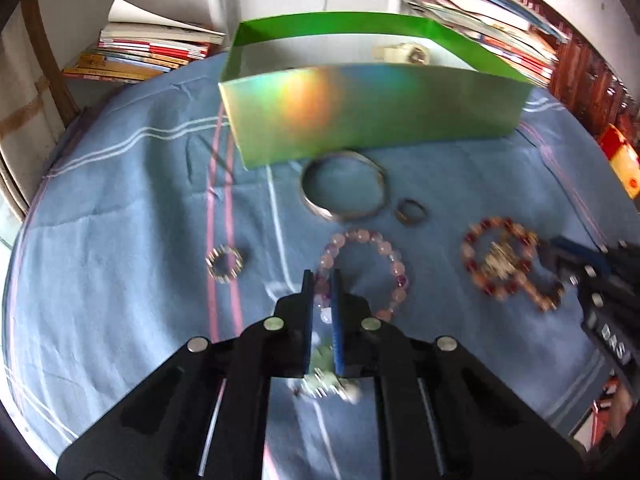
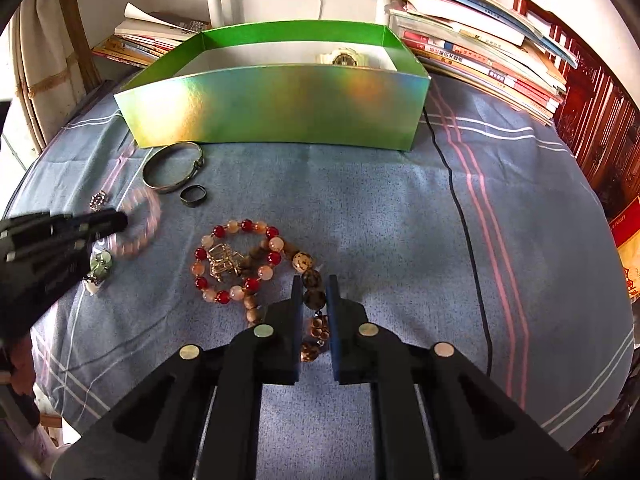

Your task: Organize jewelry

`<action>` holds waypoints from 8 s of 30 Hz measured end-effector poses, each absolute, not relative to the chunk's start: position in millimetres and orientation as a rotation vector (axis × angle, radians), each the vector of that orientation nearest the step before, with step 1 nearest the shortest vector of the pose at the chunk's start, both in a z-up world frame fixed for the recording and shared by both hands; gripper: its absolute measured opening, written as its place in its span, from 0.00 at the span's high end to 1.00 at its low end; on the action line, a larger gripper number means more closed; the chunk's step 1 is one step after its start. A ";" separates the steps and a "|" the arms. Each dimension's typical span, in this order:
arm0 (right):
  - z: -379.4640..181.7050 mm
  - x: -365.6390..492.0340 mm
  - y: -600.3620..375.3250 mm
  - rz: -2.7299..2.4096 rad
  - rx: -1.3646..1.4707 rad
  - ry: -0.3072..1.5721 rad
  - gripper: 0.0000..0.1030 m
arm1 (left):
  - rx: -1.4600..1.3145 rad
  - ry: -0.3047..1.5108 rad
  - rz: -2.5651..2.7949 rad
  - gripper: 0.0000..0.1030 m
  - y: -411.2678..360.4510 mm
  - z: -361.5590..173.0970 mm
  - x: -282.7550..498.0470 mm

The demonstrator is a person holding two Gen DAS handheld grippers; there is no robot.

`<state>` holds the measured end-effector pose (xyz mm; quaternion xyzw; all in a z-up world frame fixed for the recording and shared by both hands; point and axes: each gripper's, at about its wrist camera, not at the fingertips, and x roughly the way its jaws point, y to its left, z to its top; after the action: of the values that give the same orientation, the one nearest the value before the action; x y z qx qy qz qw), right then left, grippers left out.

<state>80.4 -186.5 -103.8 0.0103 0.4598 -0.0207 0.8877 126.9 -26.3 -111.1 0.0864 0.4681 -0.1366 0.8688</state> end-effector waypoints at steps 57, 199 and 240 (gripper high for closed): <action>-94.9 61.8 -184.9 0.052 0.075 0.960 0.75 | 0.199 0.926 -0.356 0.74 -31.3 -95.5 82.2; 19.6 208.8 -186.8 -0.059 0.105 0.710 0.90 | 0.098 0.755 -0.242 0.92 -55.8 19.2 248.8; -112.4 95.8 -181.4 0.006 0.046 0.988 0.81 | 0.110 1.002 -0.235 0.87 -37.4 -105.6 174.0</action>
<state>95.8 -181.4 -112.4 0.0220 0.4739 0.0030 0.8803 174.0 -37.4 -105.6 0.0526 0.4788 -0.1124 0.8691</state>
